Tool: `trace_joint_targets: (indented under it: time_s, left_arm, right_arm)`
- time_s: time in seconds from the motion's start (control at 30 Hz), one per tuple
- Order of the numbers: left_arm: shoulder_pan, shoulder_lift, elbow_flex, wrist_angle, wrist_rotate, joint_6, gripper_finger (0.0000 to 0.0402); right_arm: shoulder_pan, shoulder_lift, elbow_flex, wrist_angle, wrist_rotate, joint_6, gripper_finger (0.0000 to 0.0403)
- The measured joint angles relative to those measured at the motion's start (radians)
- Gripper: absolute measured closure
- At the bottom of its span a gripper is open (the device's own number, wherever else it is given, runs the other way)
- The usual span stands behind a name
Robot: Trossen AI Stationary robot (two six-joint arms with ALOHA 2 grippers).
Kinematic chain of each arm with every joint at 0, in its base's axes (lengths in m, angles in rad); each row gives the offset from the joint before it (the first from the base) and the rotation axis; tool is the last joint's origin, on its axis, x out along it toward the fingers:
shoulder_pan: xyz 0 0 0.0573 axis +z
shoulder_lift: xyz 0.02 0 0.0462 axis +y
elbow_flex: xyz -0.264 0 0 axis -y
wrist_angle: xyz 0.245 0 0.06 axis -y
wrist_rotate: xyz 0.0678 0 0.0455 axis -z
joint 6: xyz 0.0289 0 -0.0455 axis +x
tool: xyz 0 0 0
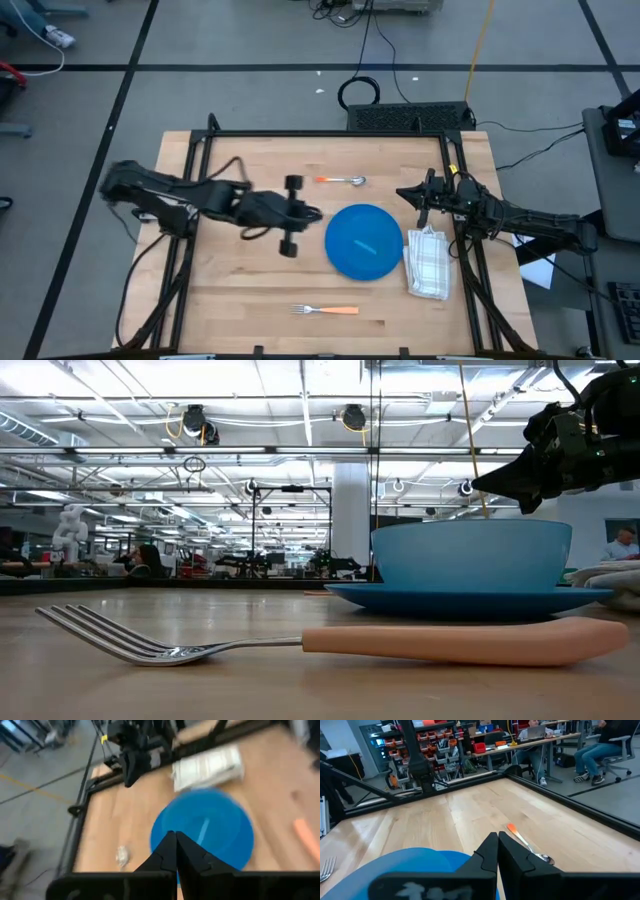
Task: Set table place
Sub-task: Put the light orange fork to the left of the blue plate
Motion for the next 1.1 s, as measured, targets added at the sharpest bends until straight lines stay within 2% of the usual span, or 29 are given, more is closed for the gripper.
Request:
trace_joint_targets:
  time_s: [0.13, 0.23, 0.3, 0.37, 0.47, 0.57, 0.8, 0.93, 1.0, 1.1]
  left_arm:
    - [0.044, -0.158, -0.371, 0.440, 0.108, -0.071, 0.0401]
    - [0.065, -0.205, -0.609, 0.774, 0.126, -0.116, 0.0401]
    - [0.068, -0.234, -0.728, 0.921, 0.117, -0.106, 0.0401]
    - [0.068, -0.283, -0.822, 0.983, 0.067, -0.082, 0.0401]
    - [0.072, -0.393, -0.930, 0.998, -0.014, -0.078, 0.0401]
    - [0.074, -0.535, -1.000, 0.991, -0.015, -0.075, 0.0401]
    - [0.074, -0.815, -1.032, 0.798, -0.098, -0.038, 0.0401]
    - [0.074, -0.859, -1.032, 0.668, -0.097, -0.067, 0.0401]
    - [0.072, -0.860, -1.032, 0.592, -0.128, -0.100, 0.0401]
    - [0.062, -0.858, -1.066, 0.604, -0.157, -0.124, 0.0401]
  right_arm:
    - [0.000, 0.000, 0.000, 0.006, 0.000, 0.000, 0.0403]
    - [0.000, 0.000, 0.000, 0.010, 0.000, 0.000, 0.0403]
    - [0.000, 0.000, 0.000, 0.014, 0.000, 0.000, 0.0403]
    - [0.000, 0.000, 0.000, 0.018, 0.000, 0.000, 0.0403]
    - [0.000, 0.000, 0.000, 0.021, 0.000, 0.000, 0.0403]
    - [0.000, 0.000, 0.000, 0.026, 0.000, 0.000, 0.0403]
    - [0.000, 0.002, 0.000, 0.054, 0.000, 0.000, 0.0403]
    - [0.000, 0.002, 0.000, 0.057, 0.000, -0.001, 0.0403]
    - [0.000, 0.002, 0.000, 0.057, 0.000, -0.001, 0.0403]
    - [0.000, 0.002, 0.000, 0.057, 0.000, -0.001, 0.0403]
